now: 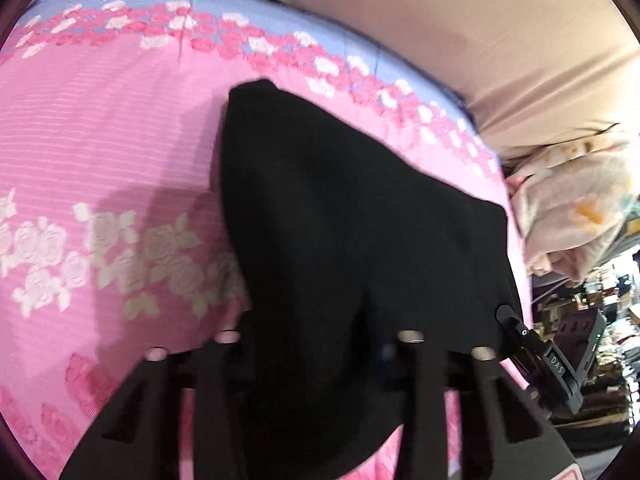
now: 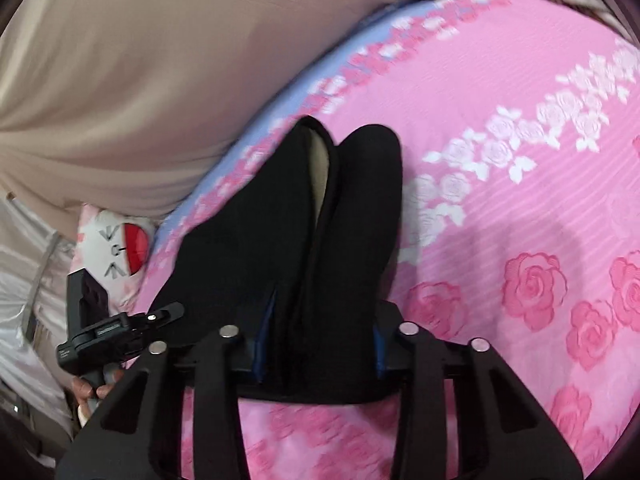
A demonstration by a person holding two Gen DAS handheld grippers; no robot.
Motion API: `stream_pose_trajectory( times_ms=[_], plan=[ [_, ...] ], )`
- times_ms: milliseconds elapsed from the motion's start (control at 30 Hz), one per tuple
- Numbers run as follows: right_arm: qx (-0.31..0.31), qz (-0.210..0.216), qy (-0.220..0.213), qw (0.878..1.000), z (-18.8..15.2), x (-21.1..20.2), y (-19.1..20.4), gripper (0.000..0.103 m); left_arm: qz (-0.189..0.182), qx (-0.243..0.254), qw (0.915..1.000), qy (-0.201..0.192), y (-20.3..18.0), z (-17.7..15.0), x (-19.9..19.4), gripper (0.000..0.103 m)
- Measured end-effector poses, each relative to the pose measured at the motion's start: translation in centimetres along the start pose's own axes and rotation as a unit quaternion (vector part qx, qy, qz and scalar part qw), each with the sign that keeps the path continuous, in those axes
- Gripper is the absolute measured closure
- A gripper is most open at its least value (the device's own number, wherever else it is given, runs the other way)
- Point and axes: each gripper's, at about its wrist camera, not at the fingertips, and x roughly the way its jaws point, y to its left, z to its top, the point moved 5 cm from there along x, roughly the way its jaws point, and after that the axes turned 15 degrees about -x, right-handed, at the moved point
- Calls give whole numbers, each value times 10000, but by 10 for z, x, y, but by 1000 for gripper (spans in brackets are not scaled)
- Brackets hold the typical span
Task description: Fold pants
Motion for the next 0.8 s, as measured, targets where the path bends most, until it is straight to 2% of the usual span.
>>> stream_pose_trajectory(
  times_ms=[33, 67, 133, 200, 233, 267, 300, 333, 367, 433, 500, 533, 567, 667, 733, 800],
  plan=[
    [-74, 48, -13, 10000, -1, -7, 6, 70, -102, 6, 9999, 22, 0, -1, -6, 84],
    [-160, 85, -16, 9998, -3, -14, 13, 70, -215, -1, 9997, 115, 2, -9, -18, 85],
    [-207, 170, 59, 9996, -14, -29, 23, 70, -234, 6, 9994, 239, 8, -19, -26, 85],
    [-124, 227, 206, 9995, -32, -38, 21, 70, -245, 26, 9989, 404, 17, -42, -34, 84],
    [-120, 196, 277, 9994, -38, -38, 18, 69, -240, 25, 9987, 448, 21, -50, -33, 80],
    [-164, 84, 397, 9990, -46, -35, 13, 64, -77, -15, 9991, 408, 30, -60, -32, 67],
    [-212, -213, 547, 9981, -56, -30, 3, 53, 76, -80, 9993, 364, 37, -64, -28, 57],
    [-124, -457, 563, 9973, -60, -30, -5, 45, 235, -162, 9991, 300, 45, -67, -23, 37],
    [-11, -520, 503, 9974, -61, -32, -9, 40, 250, -296, 9990, 240, 51, -67, -23, 33],
    [70, -698, 74, 9975, -53, -54, -10, 40, 24, -609, 9979, 206, 59, -66, -32, 37],
    [-428, -1125, -349, 9921, -36, -76, 3, 41, 63, -609, 9977, -293, 59, -56, -62, 37],
    [-825, -1248, -538, 9873, -23, -83, 16, 43, 206, -476, 9963, -682, 54, -49, -77, 37],
    [-1106, -1196, -644, 9845, -13, -85, 29, 48, 317, -323, 9945, -949, 47, -44, -86, 37],
    [-1503, -772, -764, 9827, 10, -65, 61, 49, 638, 289, 9850, -1574, 10, -36, -97, 37],
    [-1785, -551, -574, 9807, 20, -33, 80, 49, 630, 768, 9829, -1547, -16, -40, -80, 35],
    [-1928, -430, -157, 9802, 22, 9, 86, 49, 1003, 1128, 9773, -1489, -30, -45, -50, 35]
  ],
)
